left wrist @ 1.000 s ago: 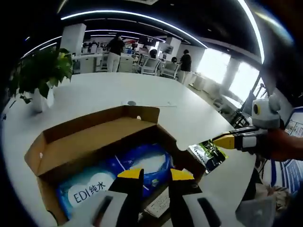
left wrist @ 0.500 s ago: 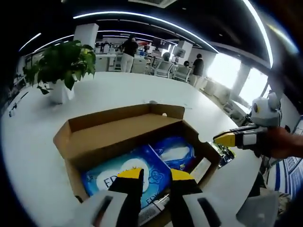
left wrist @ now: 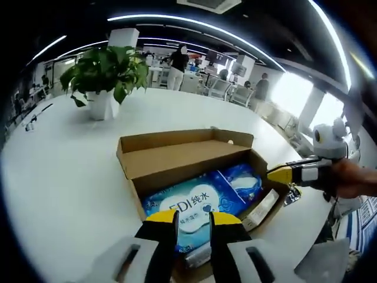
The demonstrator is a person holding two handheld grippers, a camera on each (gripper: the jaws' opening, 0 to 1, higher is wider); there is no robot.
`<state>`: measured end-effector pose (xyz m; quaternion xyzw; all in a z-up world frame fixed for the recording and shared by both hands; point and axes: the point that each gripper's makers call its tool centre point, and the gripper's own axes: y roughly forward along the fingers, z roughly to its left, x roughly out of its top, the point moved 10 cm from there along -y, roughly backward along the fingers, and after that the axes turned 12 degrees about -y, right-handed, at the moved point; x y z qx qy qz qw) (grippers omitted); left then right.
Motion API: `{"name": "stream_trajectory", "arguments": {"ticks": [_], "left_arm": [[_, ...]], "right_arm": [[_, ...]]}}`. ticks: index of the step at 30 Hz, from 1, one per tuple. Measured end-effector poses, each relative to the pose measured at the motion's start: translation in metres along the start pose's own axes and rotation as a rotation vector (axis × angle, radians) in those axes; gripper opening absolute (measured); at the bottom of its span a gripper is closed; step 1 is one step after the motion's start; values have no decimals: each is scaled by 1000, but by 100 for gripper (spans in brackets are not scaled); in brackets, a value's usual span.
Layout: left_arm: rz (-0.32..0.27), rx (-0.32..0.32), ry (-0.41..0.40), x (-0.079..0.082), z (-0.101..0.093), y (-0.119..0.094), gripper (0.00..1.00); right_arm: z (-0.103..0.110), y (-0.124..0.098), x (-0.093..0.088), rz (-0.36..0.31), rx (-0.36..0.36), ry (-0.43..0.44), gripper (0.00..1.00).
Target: Operate the shoe box by opening the lid, removing the specified soft item, and placing it in the target area until the item is outside and the box remains undamaged.
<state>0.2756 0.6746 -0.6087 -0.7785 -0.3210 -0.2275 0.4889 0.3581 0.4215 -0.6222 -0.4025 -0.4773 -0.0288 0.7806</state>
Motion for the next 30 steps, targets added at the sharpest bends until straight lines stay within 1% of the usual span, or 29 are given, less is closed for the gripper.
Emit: {"name": "stream_trajectory", "arguments": {"ticks": [6,13,18,22,24,30], "left_arm": [[-7,13,-14,-3,10,-7,21],[-16,31,-36,-6,21,-16,21],[-27,42,-54,-10,26,-24,21],[-35,61,-85,-16,35,-30,21],[-47,68,-105,-18,40,-36,21],[-65,98,-129,-26,51,-51,21]], "right_arm": [[8,13,1,17,22,-12,7],[15,22,2,38,42,-36,7],[14,29,2,52,48,-41,7],[13,37,-1,79,57,-73,6],[12,41,-3,91,61,-73,7],[13,53,-4,110,75,-84,7]]}}
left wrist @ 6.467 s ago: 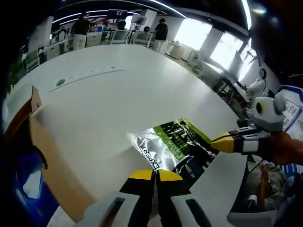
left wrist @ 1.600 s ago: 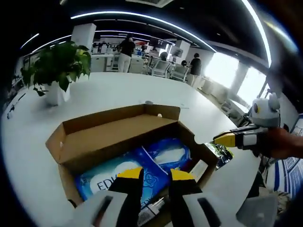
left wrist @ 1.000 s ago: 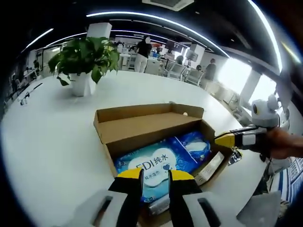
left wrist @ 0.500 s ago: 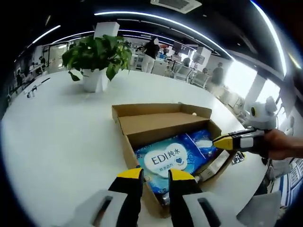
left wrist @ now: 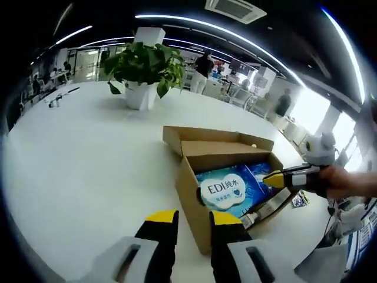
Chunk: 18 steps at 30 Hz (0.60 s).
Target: Operate the shoe box by opening the lid, removing the specified soft item, and placing it in the target area until the item is outside and the box remains undamaged.
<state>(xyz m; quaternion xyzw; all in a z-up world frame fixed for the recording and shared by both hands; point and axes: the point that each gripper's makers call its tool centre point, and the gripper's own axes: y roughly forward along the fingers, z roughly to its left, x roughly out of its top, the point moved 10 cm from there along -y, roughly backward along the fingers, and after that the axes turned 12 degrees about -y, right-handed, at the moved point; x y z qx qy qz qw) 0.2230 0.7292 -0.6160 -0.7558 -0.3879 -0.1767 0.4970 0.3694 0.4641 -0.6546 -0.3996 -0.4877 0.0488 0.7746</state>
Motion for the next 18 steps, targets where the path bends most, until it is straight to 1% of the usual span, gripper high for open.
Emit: {"name": "stream_trajectory", "arguments": {"ticks": [3,5,8,10,14,15,18], "left_arm": [[-7,18,-19,-2,10,-5,21],[-11,28,-22,-3,12,-10,21],[-19,44,-31,-3,19,-14,21],[-22,52,-37,-5,20,-16,21],[-23,61,-40,-6,21,-16,21],[-22,63,-38,-7,21,-16,21],[-24,62,-42,-7,20,-14,21]], "right_arm": [[-2,5,0,9,-8,-10,9],[-4,8,1,9,-19,-6,9],[-6,15,2,13,-7,3,9],[-9,17,2,25,-16,-12,9],[-6,13,1,20,-22,-4,9],[-12,15,2,21,-30,-3,7],[-12,15,2,18,-26,1,7]]}}
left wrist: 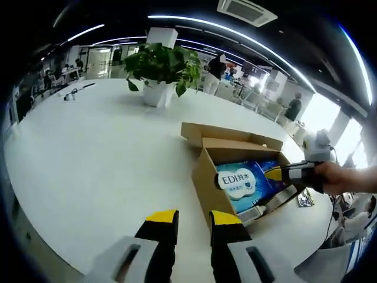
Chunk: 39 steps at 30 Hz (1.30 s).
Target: Operate the shoe box by opening the lid, removing the specified soft item, and placing it in the target area until the item is outside and the box remains undamaged.
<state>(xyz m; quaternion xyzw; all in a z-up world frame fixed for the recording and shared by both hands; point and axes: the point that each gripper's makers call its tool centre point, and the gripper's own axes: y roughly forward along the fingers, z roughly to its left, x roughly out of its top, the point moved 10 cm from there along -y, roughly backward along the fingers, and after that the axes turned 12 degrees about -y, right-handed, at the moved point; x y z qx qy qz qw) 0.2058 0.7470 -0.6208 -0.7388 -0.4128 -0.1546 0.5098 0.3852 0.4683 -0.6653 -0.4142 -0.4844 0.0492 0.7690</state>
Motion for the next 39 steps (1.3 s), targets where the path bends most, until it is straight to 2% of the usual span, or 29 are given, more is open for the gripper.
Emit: {"name": "stream_trajectory", "arguments": {"ticks": [4,10,14,17,20,22,26,37,39], "left_arm": [[-2,-2,6,0,-7,0,21],[-5,-1,8,4,-5,4,21],[-7,0,12,4,-7,3,21],[-6,1,7,5,-6,4,21],[-1,-2,3,3,-7,4,21],[1,-2,9,2,-10,3,21],[10,-7,9,0,-13,5,21],[13,-19,24,2,-16,2,21],[16,-25,26,3,-15,6,21]], "right_arm": [[-1,-1,0,-6,-9,4,9],[3,1,-2,7,7,8,9],[6,8,0,2,23,17,8],[8,14,0,21,24,18,7],[9,18,2,25,16,-1,3],[11,19,2,26,17,-8,4],[16,16,0,36,10,39,4],[13,19,0,34,6,44,0],[12,18,1,16,19,94,0]]}}
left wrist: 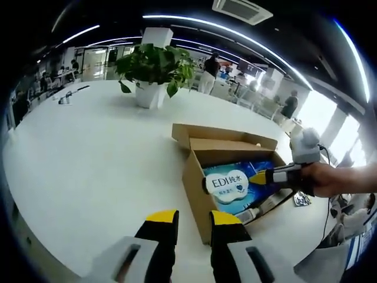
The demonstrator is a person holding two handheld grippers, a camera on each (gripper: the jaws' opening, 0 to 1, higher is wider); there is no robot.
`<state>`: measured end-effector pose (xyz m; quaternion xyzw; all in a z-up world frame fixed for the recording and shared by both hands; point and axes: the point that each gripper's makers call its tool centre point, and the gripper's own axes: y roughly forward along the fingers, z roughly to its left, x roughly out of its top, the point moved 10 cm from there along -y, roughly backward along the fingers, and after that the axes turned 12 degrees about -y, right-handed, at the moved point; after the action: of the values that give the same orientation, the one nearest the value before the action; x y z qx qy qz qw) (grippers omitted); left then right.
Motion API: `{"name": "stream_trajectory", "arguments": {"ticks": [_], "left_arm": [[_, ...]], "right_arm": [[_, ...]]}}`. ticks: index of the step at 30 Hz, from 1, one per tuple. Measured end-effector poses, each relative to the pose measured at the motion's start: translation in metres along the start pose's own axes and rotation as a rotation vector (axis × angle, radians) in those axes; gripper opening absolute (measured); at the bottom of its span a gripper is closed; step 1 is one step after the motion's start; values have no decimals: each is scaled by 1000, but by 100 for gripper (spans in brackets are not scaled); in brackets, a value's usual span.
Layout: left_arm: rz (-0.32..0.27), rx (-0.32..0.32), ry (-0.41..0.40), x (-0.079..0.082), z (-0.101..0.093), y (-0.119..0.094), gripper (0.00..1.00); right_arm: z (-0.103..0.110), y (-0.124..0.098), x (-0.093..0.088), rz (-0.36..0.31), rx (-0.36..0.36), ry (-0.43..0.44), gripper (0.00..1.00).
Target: Operate the shoe box by opening the lid, removing the specified soft item, and placing it in the target area until the item is outside and the box remains undamaged.
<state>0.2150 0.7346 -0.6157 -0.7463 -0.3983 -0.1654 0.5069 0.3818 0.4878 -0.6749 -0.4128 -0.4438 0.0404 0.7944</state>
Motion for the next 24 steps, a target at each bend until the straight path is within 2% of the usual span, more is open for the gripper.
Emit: {"name": "stream_trajectory", "arguments": {"ticks": [2,3,8,12,16,24], "left_arm": [[4,-8,-2,0,-4,2,21],[8,-16,-4,-1,-6,3,21],[19,-38,9,1,-15,11,21],[26,-56,26,4,-21,19,21],[31,-80,43,6,-36,21,21],[49,-106,66,6,-52,29,21]], "right_arm": [[-1,-3,0,-23,10,102,0],[-1,-4,-1,-36,17,126,0],[1,-13,1,-61,28,100,0],[-3,-18,3,-120,44,188,0],[-2,-26,-1,-149,44,225,0],[-10,-43,-4,-185,32,253,0]]}}
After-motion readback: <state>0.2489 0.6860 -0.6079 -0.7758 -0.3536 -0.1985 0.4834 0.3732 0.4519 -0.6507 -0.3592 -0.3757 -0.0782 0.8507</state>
